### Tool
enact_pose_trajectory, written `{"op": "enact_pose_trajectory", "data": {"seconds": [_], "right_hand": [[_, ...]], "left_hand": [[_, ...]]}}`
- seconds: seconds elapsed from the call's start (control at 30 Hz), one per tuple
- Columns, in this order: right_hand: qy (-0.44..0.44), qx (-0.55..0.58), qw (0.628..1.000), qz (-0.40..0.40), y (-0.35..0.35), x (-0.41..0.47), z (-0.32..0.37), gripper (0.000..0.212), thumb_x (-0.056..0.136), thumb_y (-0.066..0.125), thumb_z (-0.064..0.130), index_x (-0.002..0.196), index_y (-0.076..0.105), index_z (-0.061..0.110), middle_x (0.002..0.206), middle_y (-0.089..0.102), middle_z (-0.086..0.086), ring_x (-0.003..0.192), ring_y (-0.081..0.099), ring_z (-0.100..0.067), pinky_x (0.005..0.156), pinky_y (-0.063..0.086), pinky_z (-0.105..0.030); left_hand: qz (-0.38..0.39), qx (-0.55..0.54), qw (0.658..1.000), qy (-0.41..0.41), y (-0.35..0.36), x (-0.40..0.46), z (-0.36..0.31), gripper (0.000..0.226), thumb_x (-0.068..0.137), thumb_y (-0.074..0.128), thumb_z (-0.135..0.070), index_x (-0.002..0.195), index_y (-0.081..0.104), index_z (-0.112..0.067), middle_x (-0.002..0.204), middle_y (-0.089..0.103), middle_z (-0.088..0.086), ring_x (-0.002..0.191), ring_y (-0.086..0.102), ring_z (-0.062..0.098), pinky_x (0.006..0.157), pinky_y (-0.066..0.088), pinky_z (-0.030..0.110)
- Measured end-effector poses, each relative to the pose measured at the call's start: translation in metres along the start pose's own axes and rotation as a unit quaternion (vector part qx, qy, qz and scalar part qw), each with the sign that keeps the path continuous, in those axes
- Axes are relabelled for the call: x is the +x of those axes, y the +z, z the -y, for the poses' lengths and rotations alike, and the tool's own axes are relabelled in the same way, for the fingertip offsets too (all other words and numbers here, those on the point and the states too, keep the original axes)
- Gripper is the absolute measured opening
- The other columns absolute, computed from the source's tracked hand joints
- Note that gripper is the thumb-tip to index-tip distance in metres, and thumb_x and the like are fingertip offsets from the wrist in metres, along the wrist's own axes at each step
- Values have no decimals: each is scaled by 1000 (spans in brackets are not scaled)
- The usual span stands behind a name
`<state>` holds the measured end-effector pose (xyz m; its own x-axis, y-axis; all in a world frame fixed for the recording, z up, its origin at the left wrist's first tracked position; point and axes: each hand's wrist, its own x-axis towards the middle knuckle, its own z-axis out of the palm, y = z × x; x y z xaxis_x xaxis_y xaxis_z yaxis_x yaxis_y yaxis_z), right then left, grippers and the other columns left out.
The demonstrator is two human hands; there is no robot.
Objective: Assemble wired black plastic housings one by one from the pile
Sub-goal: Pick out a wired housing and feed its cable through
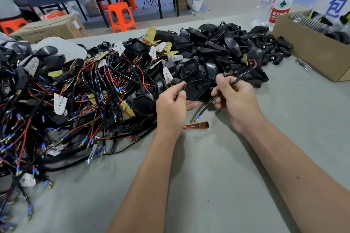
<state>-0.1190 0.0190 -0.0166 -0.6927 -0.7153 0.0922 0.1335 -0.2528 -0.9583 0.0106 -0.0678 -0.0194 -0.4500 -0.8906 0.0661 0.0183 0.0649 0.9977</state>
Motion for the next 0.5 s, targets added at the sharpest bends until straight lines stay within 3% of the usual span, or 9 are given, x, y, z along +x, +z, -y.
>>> {"op": "enact_pose_trajectory", "data": {"seconds": [0.2,0.3,0.5], "right_hand": [[7,46,999,19,-4,2,-3,21,90,66,-9,85,60,10,80,69,-10,66,60,-18,63,52,-29],[0,63,998,15,-5,2,-3,22,91,64,-12,90,61,10,87,73,-11,72,66,-18,71,57,-29],[-44,79,995,-45,-7,3,-3,15,92,68,-7,94,65,7,93,75,-15,80,71,-21,75,59,-28]], "left_hand": [[-31,-16,999,7,2,1,1,33,104,43,0,129,62,-8,104,75,11,75,78,26,72,63,31],[-35,-13,999,15,1,-1,0,29,104,44,-1,119,65,-15,96,75,6,73,78,27,75,64,35],[-32,-41,999,6,1,-5,-5,29,106,41,-2,116,64,-15,98,71,1,70,77,29,64,60,23]]}}
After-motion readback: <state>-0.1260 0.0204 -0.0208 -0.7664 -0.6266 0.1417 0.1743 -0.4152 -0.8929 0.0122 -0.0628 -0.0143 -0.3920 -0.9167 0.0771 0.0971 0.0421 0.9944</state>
